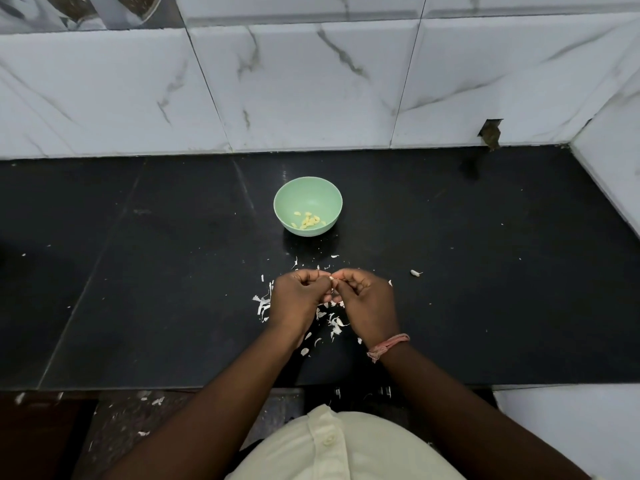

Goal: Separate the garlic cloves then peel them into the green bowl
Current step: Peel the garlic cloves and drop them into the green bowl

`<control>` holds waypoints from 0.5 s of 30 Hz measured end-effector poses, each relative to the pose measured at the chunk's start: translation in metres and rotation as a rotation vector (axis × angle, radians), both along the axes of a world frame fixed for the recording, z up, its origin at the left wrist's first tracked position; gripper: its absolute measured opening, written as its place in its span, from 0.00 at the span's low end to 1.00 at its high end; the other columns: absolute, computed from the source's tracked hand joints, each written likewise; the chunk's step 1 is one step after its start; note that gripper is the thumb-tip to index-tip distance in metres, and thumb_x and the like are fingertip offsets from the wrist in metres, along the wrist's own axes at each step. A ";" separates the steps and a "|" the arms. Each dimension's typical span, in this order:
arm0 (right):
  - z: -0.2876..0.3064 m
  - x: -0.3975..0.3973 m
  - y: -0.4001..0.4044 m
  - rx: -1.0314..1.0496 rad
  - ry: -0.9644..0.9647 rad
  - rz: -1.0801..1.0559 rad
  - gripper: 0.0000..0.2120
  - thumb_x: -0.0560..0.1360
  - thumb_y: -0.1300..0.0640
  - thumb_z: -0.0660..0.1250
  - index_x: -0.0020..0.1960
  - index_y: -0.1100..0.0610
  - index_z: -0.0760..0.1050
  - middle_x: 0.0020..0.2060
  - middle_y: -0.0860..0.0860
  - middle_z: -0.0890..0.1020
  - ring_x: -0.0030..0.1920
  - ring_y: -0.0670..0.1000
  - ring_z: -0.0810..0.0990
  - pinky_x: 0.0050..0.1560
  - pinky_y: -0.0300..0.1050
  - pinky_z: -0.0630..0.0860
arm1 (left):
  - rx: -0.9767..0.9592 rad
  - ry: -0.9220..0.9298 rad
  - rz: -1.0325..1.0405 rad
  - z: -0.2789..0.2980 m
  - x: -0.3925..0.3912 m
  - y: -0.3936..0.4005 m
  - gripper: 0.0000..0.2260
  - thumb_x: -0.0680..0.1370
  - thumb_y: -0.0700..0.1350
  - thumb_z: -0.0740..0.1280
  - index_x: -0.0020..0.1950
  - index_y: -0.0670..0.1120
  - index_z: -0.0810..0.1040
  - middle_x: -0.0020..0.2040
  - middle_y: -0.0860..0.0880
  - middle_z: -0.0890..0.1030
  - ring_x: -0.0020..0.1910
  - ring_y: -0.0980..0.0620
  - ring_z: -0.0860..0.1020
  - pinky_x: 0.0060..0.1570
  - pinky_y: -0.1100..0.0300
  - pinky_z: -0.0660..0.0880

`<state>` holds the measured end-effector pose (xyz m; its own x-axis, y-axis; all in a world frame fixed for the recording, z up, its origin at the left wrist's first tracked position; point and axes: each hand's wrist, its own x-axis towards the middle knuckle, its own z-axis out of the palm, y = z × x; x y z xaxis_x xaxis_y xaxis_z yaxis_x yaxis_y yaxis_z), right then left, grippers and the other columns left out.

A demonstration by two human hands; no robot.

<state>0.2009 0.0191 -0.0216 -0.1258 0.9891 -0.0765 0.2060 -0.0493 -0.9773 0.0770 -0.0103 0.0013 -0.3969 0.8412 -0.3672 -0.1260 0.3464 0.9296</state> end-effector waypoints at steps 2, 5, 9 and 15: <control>0.003 -0.002 -0.001 -0.032 0.055 -0.009 0.13 0.77 0.69 0.69 0.44 0.51 0.84 0.38 0.52 0.87 0.39 0.55 0.87 0.45 0.49 0.84 | 0.014 0.007 0.004 0.002 0.001 -0.001 0.03 0.76 0.33 0.71 0.45 0.38 0.84 0.37 0.39 0.85 0.33 0.50 0.82 0.38 0.60 0.80; 0.003 -0.005 -0.003 -0.066 0.109 -0.002 0.13 0.77 0.71 0.68 0.44 0.55 0.84 0.36 0.54 0.87 0.36 0.53 0.86 0.42 0.45 0.83 | 0.022 0.015 0.015 0.000 0.001 -0.002 0.03 0.75 0.33 0.71 0.44 0.38 0.85 0.38 0.36 0.85 0.34 0.48 0.82 0.44 0.52 0.81; 0.005 -0.005 -0.003 -0.109 0.174 0.004 0.10 0.78 0.71 0.67 0.46 0.61 0.84 0.36 0.58 0.86 0.35 0.55 0.85 0.41 0.46 0.83 | 0.021 0.005 0.032 -0.005 0.002 -0.005 0.05 0.76 0.35 0.70 0.44 0.39 0.86 0.39 0.36 0.85 0.36 0.47 0.82 0.48 0.50 0.81; 0.010 -0.004 0.000 -0.155 0.288 -0.001 0.08 0.78 0.73 0.67 0.48 0.65 0.83 0.39 0.62 0.86 0.39 0.63 0.86 0.45 0.52 0.85 | 0.026 -0.157 0.025 0.007 0.001 -0.002 0.04 0.77 0.32 0.68 0.47 0.33 0.83 0.36 0.41 0.84 0.32 0.51 0.81 0.36 0.62 0.79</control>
